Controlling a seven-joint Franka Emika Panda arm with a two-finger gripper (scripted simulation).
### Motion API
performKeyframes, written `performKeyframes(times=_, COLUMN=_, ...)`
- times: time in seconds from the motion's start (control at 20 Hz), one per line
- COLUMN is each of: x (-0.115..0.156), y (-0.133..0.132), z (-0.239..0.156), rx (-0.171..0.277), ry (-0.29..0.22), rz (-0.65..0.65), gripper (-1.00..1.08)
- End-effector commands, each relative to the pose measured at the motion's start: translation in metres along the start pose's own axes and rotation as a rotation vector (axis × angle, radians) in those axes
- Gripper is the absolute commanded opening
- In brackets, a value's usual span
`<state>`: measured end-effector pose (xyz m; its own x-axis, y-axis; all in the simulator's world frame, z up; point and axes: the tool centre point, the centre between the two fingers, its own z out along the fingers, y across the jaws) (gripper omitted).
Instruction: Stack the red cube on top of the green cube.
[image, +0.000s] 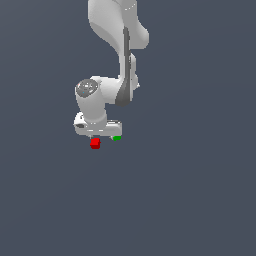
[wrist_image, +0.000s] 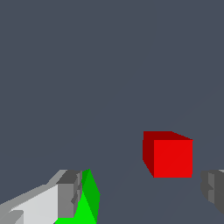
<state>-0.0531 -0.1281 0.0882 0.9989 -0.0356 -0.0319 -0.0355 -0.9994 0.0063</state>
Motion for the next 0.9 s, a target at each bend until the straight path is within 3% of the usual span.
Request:
performKeyframes(times=0.0, x=-0.002, y=0.018, z=0.008, rx=0.001, ry=0.014, rz=0.001, gripper=1.0)
performKeyframes(times=0.35, x=-0.004, y=0.045, z=0.019, rx=0.005, ry=0.033, rz=0.003, gripper=1.0)
performKeyframes(times=0.85, x=-0.003, y=0.045, z=0.02, rx=0.006, ry=0.032, rz=0.003, gripper=1.0)
